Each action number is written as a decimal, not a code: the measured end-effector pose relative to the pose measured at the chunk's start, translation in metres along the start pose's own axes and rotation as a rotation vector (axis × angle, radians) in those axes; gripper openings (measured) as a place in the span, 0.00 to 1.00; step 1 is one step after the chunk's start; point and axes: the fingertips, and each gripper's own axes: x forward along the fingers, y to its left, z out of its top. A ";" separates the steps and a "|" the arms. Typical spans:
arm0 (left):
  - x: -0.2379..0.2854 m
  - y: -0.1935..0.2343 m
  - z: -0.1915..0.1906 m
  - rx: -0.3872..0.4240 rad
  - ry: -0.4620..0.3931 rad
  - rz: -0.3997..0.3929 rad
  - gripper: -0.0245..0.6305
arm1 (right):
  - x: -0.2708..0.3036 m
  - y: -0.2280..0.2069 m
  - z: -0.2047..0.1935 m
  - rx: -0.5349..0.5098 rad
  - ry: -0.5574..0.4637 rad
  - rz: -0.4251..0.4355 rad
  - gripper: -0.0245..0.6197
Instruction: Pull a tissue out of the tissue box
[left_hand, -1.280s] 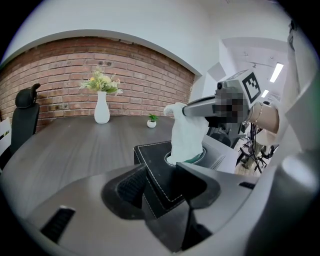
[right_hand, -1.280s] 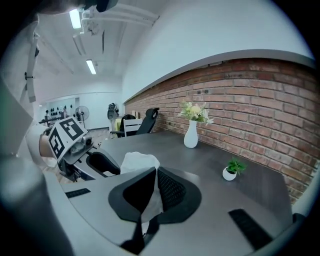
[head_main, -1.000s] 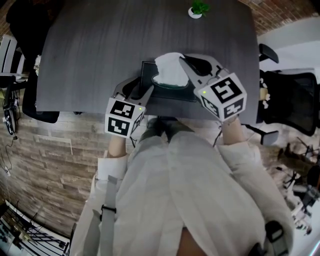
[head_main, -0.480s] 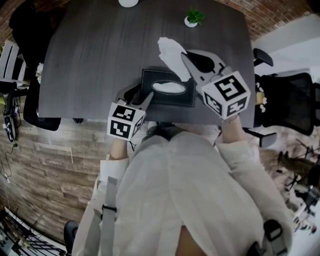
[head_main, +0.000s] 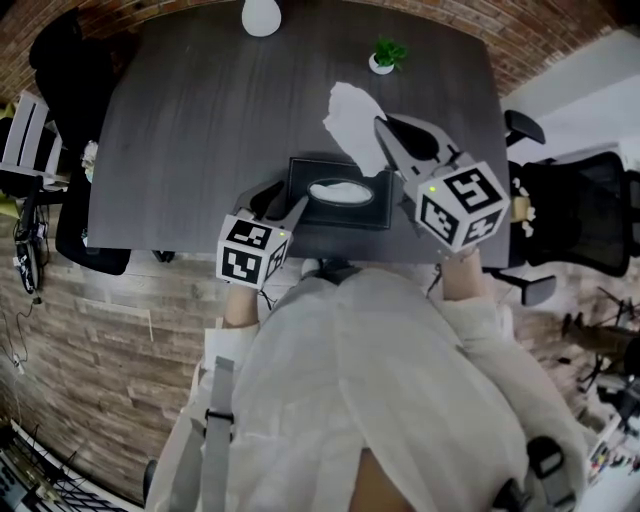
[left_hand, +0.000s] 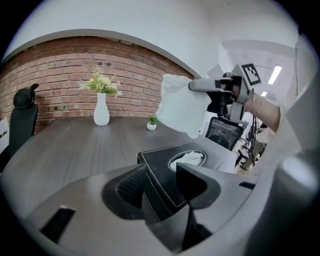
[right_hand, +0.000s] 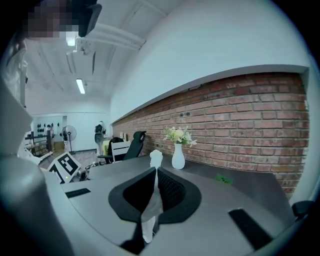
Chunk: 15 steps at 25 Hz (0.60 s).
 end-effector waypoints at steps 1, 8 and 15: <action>-0.002 0.002 0.005 -0.012 -0.014 -0.005 0.32 | -0.003 -0.001 0.001 0.025 -0.010 -0.004 0.05; -0.022 0.009 0.071 -0.050 -0.180 -0.051 0.32 | -0.015 -0.009 0.012 0.128 -0.088 -0.032 0.05; -0.036 0.002 0.130 0.004 -0.319 -0.046 0.32 | -0.028 -0.003 0.028 0.196 -0.202 -0.024 0.05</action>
